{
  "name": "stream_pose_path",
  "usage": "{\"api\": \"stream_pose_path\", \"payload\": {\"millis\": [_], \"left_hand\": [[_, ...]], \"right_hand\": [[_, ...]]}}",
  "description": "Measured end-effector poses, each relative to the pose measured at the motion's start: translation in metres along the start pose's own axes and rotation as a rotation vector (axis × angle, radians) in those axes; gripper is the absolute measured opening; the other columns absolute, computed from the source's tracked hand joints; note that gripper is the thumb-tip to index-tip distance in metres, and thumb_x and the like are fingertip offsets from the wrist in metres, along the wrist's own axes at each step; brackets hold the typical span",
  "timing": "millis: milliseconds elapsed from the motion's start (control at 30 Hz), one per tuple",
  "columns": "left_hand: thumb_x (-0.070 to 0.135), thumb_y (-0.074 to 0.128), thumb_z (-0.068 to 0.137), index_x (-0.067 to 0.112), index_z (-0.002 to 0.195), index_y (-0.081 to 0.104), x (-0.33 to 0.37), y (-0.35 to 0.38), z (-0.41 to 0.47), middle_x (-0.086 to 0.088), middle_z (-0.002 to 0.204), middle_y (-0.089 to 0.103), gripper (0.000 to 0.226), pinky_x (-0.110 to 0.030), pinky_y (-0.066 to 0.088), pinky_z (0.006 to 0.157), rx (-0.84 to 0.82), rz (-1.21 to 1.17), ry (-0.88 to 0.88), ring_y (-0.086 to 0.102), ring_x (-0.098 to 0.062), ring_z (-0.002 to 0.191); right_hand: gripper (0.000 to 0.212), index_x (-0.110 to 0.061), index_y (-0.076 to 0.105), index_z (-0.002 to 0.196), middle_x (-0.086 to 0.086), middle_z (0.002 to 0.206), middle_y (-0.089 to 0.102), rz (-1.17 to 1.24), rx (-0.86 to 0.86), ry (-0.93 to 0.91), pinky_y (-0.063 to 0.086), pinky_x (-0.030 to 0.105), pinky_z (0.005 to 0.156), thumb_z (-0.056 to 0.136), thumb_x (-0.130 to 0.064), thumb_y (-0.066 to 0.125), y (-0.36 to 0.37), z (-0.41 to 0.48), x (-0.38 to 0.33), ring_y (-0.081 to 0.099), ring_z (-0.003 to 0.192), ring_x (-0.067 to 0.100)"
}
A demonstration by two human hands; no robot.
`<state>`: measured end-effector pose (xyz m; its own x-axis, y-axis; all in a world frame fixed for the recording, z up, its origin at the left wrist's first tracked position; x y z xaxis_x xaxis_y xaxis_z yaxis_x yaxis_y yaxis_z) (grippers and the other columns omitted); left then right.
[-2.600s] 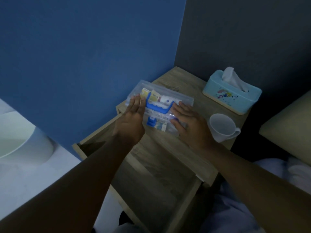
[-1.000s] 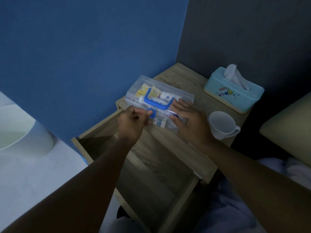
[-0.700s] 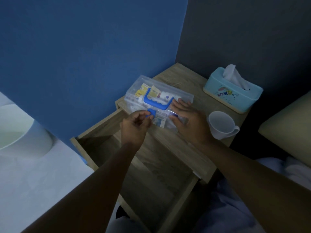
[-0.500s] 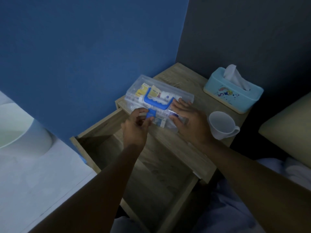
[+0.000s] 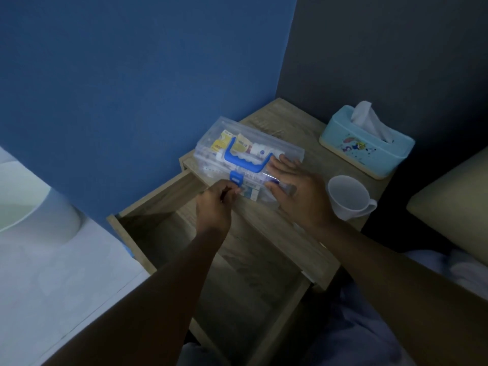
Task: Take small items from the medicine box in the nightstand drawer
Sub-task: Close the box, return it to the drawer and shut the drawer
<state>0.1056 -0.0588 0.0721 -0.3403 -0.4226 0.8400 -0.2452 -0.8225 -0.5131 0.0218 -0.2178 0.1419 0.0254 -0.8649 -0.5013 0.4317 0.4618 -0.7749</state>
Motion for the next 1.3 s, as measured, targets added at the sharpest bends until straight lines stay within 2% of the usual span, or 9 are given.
{"api": "stream_pose_path", "payload": {"millis": [133,300,433,567,633,733,1000,1133,1300], "left_hand": [[0.023,0.061,0.093,0.026,0.101,0.065,-0.013,-0.008,0.008,0.017,0.092,0.065,0.01,-0.008,0.045,0.067,-0.104,0.097,-0.011,0.062,0.008,0.084],[0.015,0.058,0.094,0.01,0.108,0.065,-0.019,-0.066,0.029,-0.003,0.091,0.07,0.017,-0.014,0.044,0.063,0.156,0.141,-0.112,0.064,-0.011,0.075],[0.038,0.05,0.098,0.004,0.118,0.06,-0.005,-0.085,0.057,-0.017,0.111,0.069,0.041,-0.03,0.047,0.085,0.285,0.016,-0.232,0.065,-0.029,0.101],[0.052,0.045,0.096,0.004,0.129,0.057,-0.005,-0.063,0.083,-0.019,0.13,0.062,0.059,-0.037,0.045,0.103,0.057,0.12,-0.411,0.057,-0.035,0.122],[0.049,0.047,0.096,0.003,0.122,0.061,-0.004,-0.059,0.085,-0.02,0.124,0.064,0.055,-0.039,0.049,0.097,0.001,0.12,-0.42,0.059,-0.037,0.116],[0.046,0.051,0.095,0.004,0.117,0.066,-0.005,-0.07,0.082,-0.019,0.12,0.067,0.049,-0.042,0.05,0.098,0.002,0.102,-0.412,0.061,-0.036,0.114],[0.041,0.058,0.091,0.012,0.112,0.072,-0.001,-0.134,0.063,-0.013,0.114,0.072,0.039,-0.039,0.052,0.097,0.08,0.085,-0.416,0.065,-0.03,0.108],[0.05,0.06,0.086,0.014,0.09,0.075,0.001,-0.165,0.044,-0.009,0.088,0.074,0.039,-0.039,0.056,0.085,0.133,0.073,-0.406,0.07,-0.028,0.091],[0.049,0.069,0.083,0.012,0.089,0.076,-0.022,-0.174,0.009,-0.009,0.086,0.073,0.038,-0.038,0.058,0.083,0.096,0.057,-0.468,0.071,-0.032,0.092]], "right_hand": [[0.041,-0.004,0.064,0.127,0.011,0.136,0.063,0.047,-0.05,0.018,0.037,0.042,0.117,0.089,-0.016,0.073,-0.002,0.005,0.0,0.051,0.136,0.018],[0.028,-0.01,0.072,0.116,0.003,0.122,0.072,0.165,0.041,0.166,0.05,0.015,0.097,0.089,-0.015,0.072,-0.021,0.016,0.005,0.064,0.116,0.007],[0.036,-0.01,0.064,0.124,0.007,0.124,0.067,0.107,0.163,0.541,0.039,0.012,0.075,0.09,-0.021,0.064,-0.026,0.028,0.03,0.063,0.112,0.019],[0.054,-0.005,0.05,0.137,0.015,0.133,0.061,0.32,0.031,0.974,0.044,0.007,0.049,0.09,-0.029,0.063,-0.007,0.026,0.052,0.065,0.089,0.018],[0.056,0.0,0.048,0.139,0.017,0.13,0.062,0.476,0.019,1.064,0.061,0.022,0.067,0.09,-0.022,0.066,0.0,0.026,0.051,0.068,0.089,0.023],[0.059,0.003,0.048,0.136,0.013,0.108,0.065,0.585,0.034,1.109,0.061,0.045,0.084,0.087,-0.017,0.074,0.002,0.022,0.05,0.069,0.089,0.027],[0.042,0.002,0.064,0.116,0.02,0.106,0.074,0.88,0.002,1.06,0.063,0.045,0.079,0.08,-0.011,0.081,0.001,0.002,0.001,0.076,0.088,0.029],[0.044,-0.003,0.066,0.116,0.016,0.103,0.076,0.98,0.004,1.065,0.063,0.046,0.081,0.078,-0.014,0.084,0.014,-0.023,-0.026,0.078,0.084,0.026],[0.05,-0.015,0.063,0.116,0.01,0.103,0.076,1.002,0.011,1.117,0.063,0.046,0.079,0.072,-0.02,0.087,0.031,-0.075,-0.041,0.078,0.082,0.022]]}}
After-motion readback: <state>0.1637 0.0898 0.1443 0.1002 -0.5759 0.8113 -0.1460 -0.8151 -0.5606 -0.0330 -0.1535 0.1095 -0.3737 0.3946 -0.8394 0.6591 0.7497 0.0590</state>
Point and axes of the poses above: each hand's wrist, its own z-axis towards the middle knuckle, its own y-axis out of the palm, x = y × z, the point moved 8 cm from there along z, towards the middle knuckle
